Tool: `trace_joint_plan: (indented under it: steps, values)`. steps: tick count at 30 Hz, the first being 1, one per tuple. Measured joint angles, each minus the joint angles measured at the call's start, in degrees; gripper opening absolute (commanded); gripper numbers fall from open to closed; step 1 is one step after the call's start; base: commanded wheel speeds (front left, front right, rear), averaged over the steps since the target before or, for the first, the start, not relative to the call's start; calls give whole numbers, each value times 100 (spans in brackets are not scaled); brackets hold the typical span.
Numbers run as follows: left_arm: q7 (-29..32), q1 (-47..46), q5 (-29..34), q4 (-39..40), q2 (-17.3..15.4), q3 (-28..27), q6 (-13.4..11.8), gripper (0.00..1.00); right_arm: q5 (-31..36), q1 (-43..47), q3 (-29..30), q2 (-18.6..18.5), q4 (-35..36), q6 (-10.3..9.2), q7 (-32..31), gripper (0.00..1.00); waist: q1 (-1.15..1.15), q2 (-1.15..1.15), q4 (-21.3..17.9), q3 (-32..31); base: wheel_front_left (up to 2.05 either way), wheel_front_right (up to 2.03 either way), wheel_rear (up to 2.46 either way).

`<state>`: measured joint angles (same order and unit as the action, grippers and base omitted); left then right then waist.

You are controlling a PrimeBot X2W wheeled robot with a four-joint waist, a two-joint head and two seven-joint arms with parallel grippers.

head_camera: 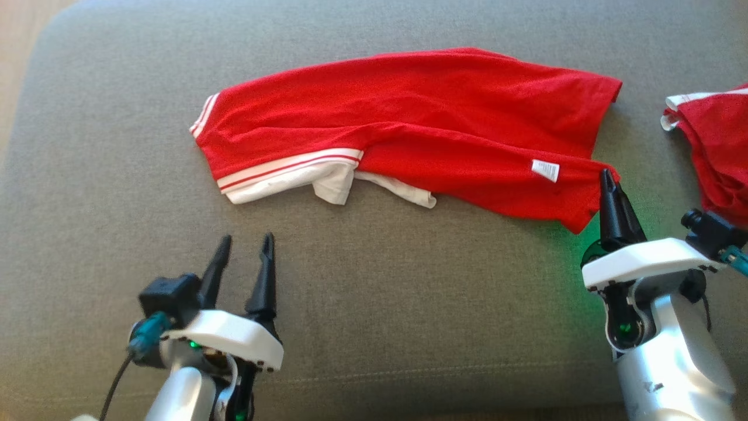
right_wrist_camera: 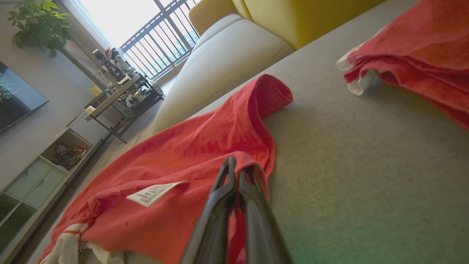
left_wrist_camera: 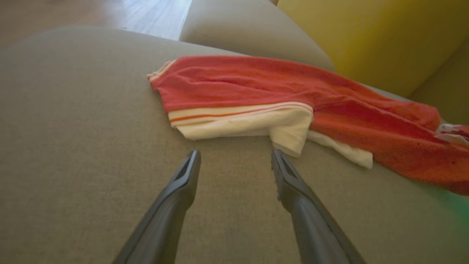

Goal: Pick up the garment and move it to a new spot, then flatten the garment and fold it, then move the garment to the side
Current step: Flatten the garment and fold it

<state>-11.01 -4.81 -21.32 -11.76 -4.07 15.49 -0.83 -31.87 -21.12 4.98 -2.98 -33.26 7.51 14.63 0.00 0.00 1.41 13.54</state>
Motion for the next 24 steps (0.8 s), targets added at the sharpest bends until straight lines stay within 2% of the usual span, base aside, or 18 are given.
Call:
trace_joint_plan:
  steps: [3, 8, 13, 22, 23, 24]
  values:
    - [279, -6, 67, -249, -135, 164, 119, 100, -76, 68, -58, 0, 56, 0, 0, 0, 0, 0, -63, 99, 0, 0, 0]
    - [138, -313, 419, -795, -325, 242, 105, 100, -147, 63, -153, 0, 144, 0, 0, 0, 0, 0, -119, 243, 0, 0, 0]
    - [-56, -1115, 620, -1524, -342, 225, -20, 100, -146, 52, -214, 0, 163, 0, 0, 0, 0, 0, -174, 342, 0, 0, 0]
    - [-296, -1890, 714, -2569, -358, 222, 85, 100, -138, -69, -297, 0, 227, 0, 0, 0, 0, 0, -285, 487, 0, 0, 0]
    - [-316, -1975, 715, -2639, -361, 220, 93, 93, -137, -81, -297, 0, 244, 0, 0, 0, 0, 0, -296, 498, 0, 0, 0]
    - [-320, -2057, 732, -2700, -364, 224, 134, 44, -137, -83, -293, -1, 247, 0, 0, 0, 0, 0, -305, 508, 0, 0, 0]
